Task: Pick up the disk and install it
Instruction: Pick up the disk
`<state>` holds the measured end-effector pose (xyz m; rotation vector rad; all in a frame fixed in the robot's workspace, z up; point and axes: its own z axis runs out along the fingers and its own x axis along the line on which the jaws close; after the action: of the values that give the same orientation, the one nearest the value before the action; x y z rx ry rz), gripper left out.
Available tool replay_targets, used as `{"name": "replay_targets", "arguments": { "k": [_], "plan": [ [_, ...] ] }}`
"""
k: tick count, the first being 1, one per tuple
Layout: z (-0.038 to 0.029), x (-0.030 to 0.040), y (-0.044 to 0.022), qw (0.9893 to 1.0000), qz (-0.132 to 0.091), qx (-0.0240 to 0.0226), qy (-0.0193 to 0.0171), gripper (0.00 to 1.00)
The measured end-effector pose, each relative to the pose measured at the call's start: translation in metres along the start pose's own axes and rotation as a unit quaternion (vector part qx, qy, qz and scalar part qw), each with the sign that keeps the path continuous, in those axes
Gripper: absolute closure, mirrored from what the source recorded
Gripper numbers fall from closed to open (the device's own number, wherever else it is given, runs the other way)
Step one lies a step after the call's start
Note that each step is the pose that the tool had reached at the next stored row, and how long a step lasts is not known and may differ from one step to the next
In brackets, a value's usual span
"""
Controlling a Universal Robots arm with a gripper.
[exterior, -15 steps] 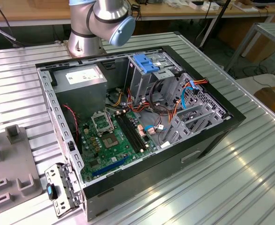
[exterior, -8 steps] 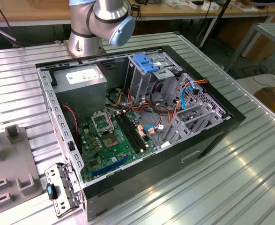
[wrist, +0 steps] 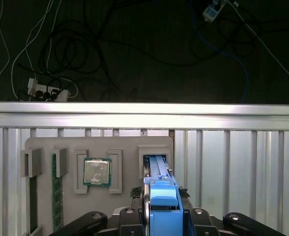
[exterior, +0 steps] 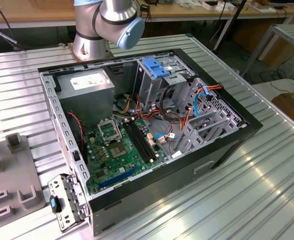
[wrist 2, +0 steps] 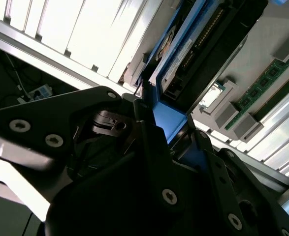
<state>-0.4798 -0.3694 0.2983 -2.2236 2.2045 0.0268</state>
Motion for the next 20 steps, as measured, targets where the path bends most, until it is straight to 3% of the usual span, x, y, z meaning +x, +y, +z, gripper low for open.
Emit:
{"name": "replay_targets", "arguments": {
  "k": [8,11,14,16,17,20],
  "plan": [
    [0.0000,0.0000,0.0000,1.0000,0.000,0.0001,-0.0001,0.63],
    [-0.0074,-0.0001,0.0001,1.0000,0.000,0.0001,0.0001,0.63],
    [-0.0324,-0.0006,0.0002,1.0000,0.000,0.0001,0.0004,0.63],
    [-0.0396,-0.0007,0.0003,1.0000,0.000,0.0000,0.0005,0.63],
    [-0.0463,-0.0009,0.0003,1.0000,0.000,0.0001,0.0005,0.63],
    [-0.0737,-0.0014,0.0004,1.0000,0.000,0.0000,0.0018,0.63]
  ]
}}
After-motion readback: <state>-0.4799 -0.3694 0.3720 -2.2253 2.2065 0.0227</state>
